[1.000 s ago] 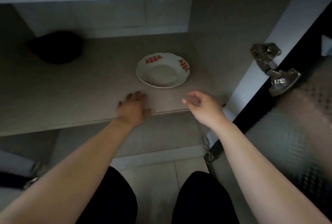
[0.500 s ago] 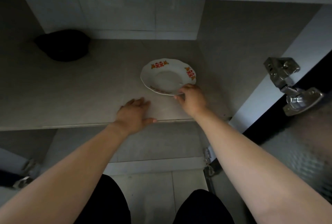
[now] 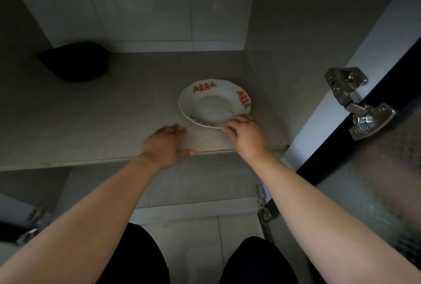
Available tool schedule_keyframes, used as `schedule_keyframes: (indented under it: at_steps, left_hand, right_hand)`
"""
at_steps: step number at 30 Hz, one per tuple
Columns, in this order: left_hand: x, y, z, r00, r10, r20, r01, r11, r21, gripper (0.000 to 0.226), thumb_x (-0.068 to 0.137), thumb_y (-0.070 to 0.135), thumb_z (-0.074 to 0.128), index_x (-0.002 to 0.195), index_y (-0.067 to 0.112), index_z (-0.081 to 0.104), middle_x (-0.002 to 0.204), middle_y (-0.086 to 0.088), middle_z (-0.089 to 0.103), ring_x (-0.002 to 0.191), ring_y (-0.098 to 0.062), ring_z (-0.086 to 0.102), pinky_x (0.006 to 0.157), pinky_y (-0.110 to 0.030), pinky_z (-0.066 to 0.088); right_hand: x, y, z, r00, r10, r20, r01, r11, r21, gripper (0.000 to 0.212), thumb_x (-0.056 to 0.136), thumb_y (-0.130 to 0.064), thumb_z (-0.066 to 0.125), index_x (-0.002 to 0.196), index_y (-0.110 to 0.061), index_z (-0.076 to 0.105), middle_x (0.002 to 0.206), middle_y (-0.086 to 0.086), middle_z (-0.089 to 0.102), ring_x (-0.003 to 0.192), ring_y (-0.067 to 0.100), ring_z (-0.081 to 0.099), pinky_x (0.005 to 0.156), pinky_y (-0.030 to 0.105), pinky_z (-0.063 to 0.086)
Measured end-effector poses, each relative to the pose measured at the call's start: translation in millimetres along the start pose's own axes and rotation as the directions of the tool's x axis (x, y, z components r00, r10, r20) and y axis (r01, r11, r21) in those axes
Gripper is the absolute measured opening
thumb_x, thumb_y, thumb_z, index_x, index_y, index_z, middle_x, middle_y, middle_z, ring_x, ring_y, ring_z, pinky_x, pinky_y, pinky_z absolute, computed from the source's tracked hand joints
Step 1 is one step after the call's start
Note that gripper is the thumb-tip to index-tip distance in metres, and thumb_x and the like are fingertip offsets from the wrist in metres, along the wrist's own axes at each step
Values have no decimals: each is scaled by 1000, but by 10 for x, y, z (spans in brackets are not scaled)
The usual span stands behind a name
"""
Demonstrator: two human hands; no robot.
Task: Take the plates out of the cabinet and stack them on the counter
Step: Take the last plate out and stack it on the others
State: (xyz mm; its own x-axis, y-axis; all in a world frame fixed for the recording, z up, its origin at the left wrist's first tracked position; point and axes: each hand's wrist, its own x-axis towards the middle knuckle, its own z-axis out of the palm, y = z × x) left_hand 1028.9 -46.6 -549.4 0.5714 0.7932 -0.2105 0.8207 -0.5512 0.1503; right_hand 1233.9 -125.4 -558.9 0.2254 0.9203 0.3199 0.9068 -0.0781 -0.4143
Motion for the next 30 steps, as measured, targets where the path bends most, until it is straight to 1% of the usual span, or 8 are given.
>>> schedule_keyframes:
  at_steps: [4,9,12,16,21,24,27,30]
  left_hand:
    - [-20,4,-1,1000,6,-14,-6,1000,-6,78,83,64,46,148,30,19,158,2,15,144,-21,17,116,-31,18]
    - [15,-39,-50,999,31,40,-31,999,-9,75,83,64,46,146,34,19,157,0,20,143,-22,21,116,-33,21]
    - [33,-68,-149,997,71,0,-70,976,-205,59,89,53,47,142,31,32,150,-2,37,136,-21,36,109,-30,28]
    - [153,-23,-174,974,-140,-178,36,873,-486,49,95,37,46,139,15,41,145,-9,44,131,-24,44,108,-30,32]
    - [276,286,-138,967,-155,-204,-19,750,-661,46,80,32,60,120,9,57,120,-13,63,111,-29,59,85,-24,39]
    - [351,350,-64,951,-220,-218,13,732,-681,41,80,7,63,120,6,56,120,-16,62,111,-31,58,84,-26,40]
    - [362,368,-45,931,-324,-168,67,605,-793,42,77,-1,63,118,4,58,117,-14,62,110,-30,58,89,-28,44]
    - [343,364,-33,930,-353,-101,64,427,-902,40,75,-6,63,113,5,59,105,-9,58,106,-34,60,92,-48,51]
  right_hand:
    - [-323,12,-47,996,-19,-84,19,1000,5,13,82,-19,67,87,-9,74,89,8,70,89,30,60,75,31,48]
    - [-612,18,-82,991,10,-131,-4,999,49,13,83,-21,68,92,-13,74,93,3,69,95,24,59,80,27,44]
    - [-627,40,-96,994,21,-103,-15,998,67,16,83,-24,68,93,-12,74,95,3,69,97,23,58,81,25,42]
    - [-572,103,-124,999,32,-34,-29,996,88,22,83,-30,66,95,-13,74,98,3,68,100,21,56,84,28,45]
    - [-580,103,-90,997,41,-69,-32,991,130,20,81,-28,69,91,-12,75,93,4,68,95,23,58,82,25,42]
    - [-583,101,-90,996,53,-73,-41,988,150,19,80,-28,70,91,-13,75,93,4,68,95,22,59,83,25,44]
    - [-583,104,-90,997,54,-64,-44,988,150,19,80,-29,69,91,-14,75,94,3,68,96,21,58,83,24,43]
    - [-589,97,-83,997,61,-55,-52,987,155,20,81,-29,68,93,-14,74,96,4,67,97,21,58,83,23,42]
